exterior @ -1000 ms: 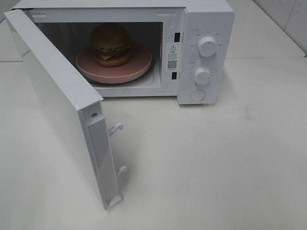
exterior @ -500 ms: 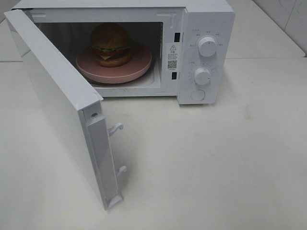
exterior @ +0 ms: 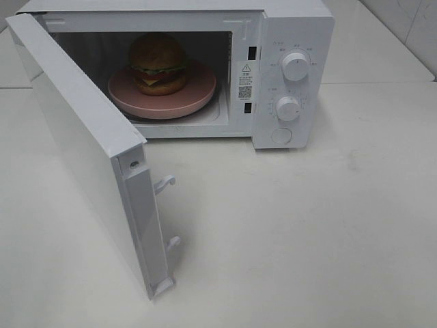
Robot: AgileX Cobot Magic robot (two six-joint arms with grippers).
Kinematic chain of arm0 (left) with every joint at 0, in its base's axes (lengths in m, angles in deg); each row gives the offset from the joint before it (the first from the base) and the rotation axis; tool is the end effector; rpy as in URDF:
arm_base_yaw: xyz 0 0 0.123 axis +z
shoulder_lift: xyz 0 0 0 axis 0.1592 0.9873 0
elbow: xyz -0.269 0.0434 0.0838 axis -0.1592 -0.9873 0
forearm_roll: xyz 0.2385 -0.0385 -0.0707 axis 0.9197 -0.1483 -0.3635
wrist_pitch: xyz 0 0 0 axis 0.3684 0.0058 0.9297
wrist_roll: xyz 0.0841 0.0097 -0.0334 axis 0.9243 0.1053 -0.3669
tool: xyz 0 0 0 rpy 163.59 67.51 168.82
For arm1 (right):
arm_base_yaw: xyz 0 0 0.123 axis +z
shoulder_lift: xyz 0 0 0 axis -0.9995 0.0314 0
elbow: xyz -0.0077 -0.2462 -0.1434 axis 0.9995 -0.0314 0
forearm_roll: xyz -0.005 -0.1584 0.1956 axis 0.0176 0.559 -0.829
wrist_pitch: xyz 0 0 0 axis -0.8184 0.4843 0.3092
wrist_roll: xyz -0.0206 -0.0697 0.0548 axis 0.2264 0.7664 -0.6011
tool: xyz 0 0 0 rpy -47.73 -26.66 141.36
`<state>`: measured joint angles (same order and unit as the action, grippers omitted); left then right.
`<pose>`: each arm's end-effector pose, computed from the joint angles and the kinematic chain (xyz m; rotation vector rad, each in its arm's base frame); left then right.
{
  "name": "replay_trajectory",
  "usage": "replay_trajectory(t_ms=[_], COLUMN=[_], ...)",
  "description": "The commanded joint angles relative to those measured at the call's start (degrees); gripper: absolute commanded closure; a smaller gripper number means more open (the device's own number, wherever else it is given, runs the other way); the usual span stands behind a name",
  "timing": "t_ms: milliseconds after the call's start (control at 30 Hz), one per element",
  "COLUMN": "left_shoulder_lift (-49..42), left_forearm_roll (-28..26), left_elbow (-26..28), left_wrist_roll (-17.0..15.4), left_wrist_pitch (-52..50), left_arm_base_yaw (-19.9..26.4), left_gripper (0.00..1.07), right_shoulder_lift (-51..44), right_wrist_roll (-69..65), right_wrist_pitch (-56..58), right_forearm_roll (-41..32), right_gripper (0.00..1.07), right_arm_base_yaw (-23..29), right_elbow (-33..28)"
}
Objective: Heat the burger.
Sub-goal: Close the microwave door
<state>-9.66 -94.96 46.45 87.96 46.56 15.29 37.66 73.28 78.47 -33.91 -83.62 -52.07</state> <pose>-0.0070 -0.0128 0.2813 -0.0535 2.0217 -0.0840 -0.0039 0.0002 0.2841 0.0128 1.9696 0.1201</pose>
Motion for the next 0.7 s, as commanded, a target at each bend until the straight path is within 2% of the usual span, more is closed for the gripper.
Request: replay_trajectory(t_ms=[33,267,333,367,400,433,467,500,533,567,600,633,667,700], left_shoulder_lift=[0.5,4.4,6.8,6.8,8.5,9.6,9.6,11.7,11.7,12.9,15.5,15.5,16.5,18.4], left_forearm_roll=[-0.3,-0.6,-0.6,-0.6,-0.6,-0.6,-0.6,-0.6,-0.6,-0.6,-0.6,-0.6,-0.6,-0.7], left_elbow=[0.1,1.7,1.7,1.7,1.7,1.7,1.7,1.7,1.7,1.5,0.9,0.9,0.4,-0.6], left_wrist_roll=[-0.6,-0.7,-0.7,-0.7,-0.7,-0.7,-0.7,-0.7,-0.7,-0.7,-0.7,-0.7,-0.7,-0.7], left_wrist_pitch=[-0.1,-4.2,-7.6,-7.6,-9.1,-9.7,-9.7,-10.8,-10.8,-11.4,-13.8,-13.8,-15.0,-18.3], left_arm_base_yaw=[0.2,0.2,0.2,0.2,0.2,0.2,0.2,0.2,0.2,0.2,0.2,0.2,0.2,0.2], left_gripper=[0.06,0.12,0.22,0.22,0.34,0.41,0.41,0.54,0.54,0.60,0.75,0.75,0.81,0.96], right_shoulder_lift=[-1.4,-1.4,-1.4,-1.4,-1.4,-1.4,-1.4,-1.4,-1.4,-1.4,-1.4,-1.4,-1.4,-1.4], right_wrist_roll=[0.6,0.6,0.6,0.6,0.6,0.6,0.6,0.6,0.6,0.6,0.6,0.6,0.6,0.6], right_wrist_pitch=[0.0,0.0,0.0,0.0,0.0,0.0,0.0,0.0,0.0,0.0,0.0,0.0,0.0,0.0], right_forearm_roll=[0.0,0.0,0.0,0.0,0.0,0.0,0.0,0.0,0.0,0.0,0.0,0.0,0.0,0.0], right_gripper=[0.32,0.32,0.32,0.32,0.32,0.32,0.32,0.32,0.32,0.32,0.32,0.32,0.32,0.32], right_arm_base_yaw=[-0.4,-0.4,-0.4,-0.4,-0.4,-0.4,-0.4,-0.4,-0.4,-0.4,-0.4,-0.4,-0.4,-0.4], right_elbow=[-0.5,-0.5,-0.5,-0.5,-0.5,-0.5,-0.5,-0.5,-0.5,-0.5,-0.5,-0.5,-0.5,-0.5])
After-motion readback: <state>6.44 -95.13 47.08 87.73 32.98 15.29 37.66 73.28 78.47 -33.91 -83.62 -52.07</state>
